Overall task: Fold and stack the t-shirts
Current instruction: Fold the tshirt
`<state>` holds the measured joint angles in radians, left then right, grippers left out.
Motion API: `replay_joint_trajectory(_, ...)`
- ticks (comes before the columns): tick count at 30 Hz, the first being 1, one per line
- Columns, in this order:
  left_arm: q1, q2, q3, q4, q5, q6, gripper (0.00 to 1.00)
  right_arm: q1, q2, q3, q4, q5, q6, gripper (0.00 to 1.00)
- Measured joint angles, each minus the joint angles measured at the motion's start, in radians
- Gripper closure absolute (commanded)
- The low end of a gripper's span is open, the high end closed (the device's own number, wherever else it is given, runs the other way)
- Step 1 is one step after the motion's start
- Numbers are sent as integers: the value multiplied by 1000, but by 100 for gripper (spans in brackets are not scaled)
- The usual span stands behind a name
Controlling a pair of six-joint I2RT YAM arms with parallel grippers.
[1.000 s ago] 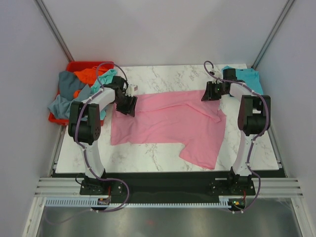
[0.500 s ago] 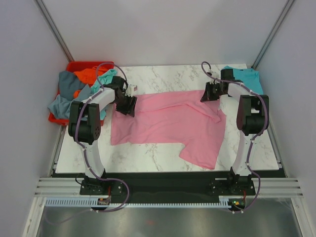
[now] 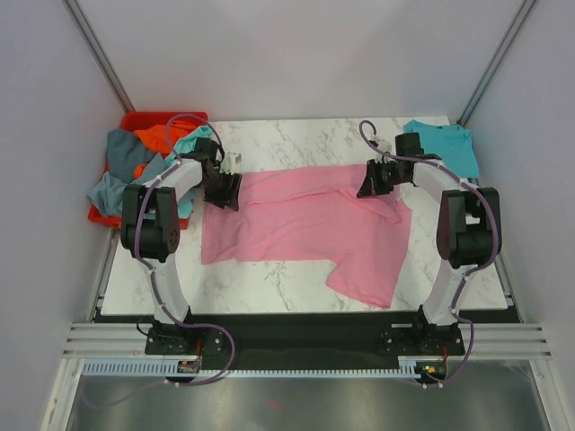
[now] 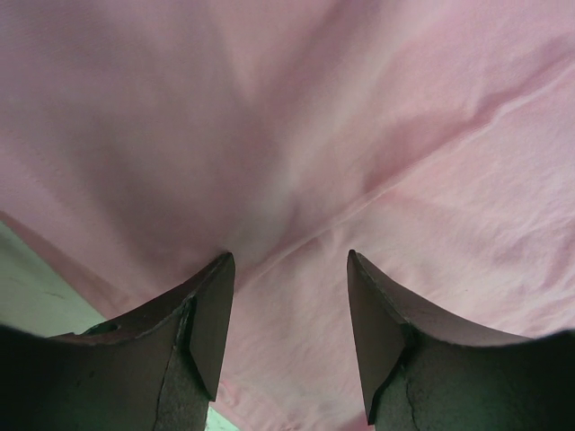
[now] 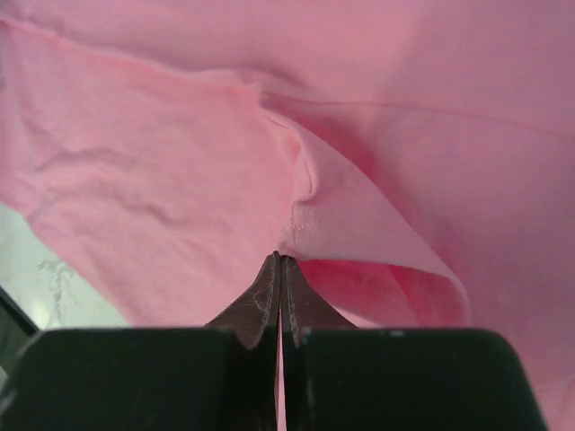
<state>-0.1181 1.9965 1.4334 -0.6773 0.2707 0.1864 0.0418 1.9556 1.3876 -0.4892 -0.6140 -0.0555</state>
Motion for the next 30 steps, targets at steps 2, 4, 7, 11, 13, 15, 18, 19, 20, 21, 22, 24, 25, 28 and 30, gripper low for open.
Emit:
replay_joint_trajectory(2, 10, 0, 0, 0, 0, -2, 40, 39, -65, -52, -4, -14, 13, 96)
replay_joint_trajectory(4, 17, 0, 0, 0, 0, -3, 40, 79, -111, -87, -3, -28, 26, 85)
replay_joint_trajectory(7, 23, 0, 0, 1, 1, -3, 40, 124, -137, -114, 0, -51, 47, 78)
replay_joint_trajectory(11, 23, 0, 2, 1, 1, -3, 40, 125, -156, -133, -4, -61, 72, 70)
replay_joint_trajectory(13, 23, 0, 8, -1, 1, -3, 40, 117, -176, -135, -7, -50, 80, 67)
replay_joint_trajectory(15, 23, 0, 19, -1, 1, -3, 40, 105, -194, -125, -8, -32, 82, 64)
replay_joint_trajectory(18, 23, 0, 40, -1, -3, -3, 39, 71, -182, -75, -4, -14, 86, 62)
replay_joint_trajectory(19, 23, 0, 47, -2, -7, -3, 39, 51, -164, -45, -3, -10, 88, 61)
replay_joint_trajectory(20, 23, 0, 54, -2, -10, -3, 39, 30, -139, -11, 3, -6, 90, 61)
replay_joint_trajectory(21, 23, 0, 61, -5, -19, -3, 39, 9, -107, 25, 8, 0, 89, 60)
replay_joint_trajectory(22, 23, 0, 70, -10, -34, -3, 39, -13, -72, 61, 17, 8, 89, 60)
replay_joint_trajectory(24, 23, 6, 100, -25, -68, -2, 38, -48, 13, 131, 27, 27, 88, 59)
replay_joint_trajectory(25, 23, 14, 119, -32, -90, -1, 38, -68, 42, 153, 32, 37, 88, 59)
replay_joint_trajectory(28, 23, 47, 183, -45, -160, 7, 35, -111, 148, 236, 35, 66, 85, 59)
replay_joint_trajectory(30, 23, 67, 208, -47, -193, 14, 33, -134, 204, 280, 32, 91, 85, 59)
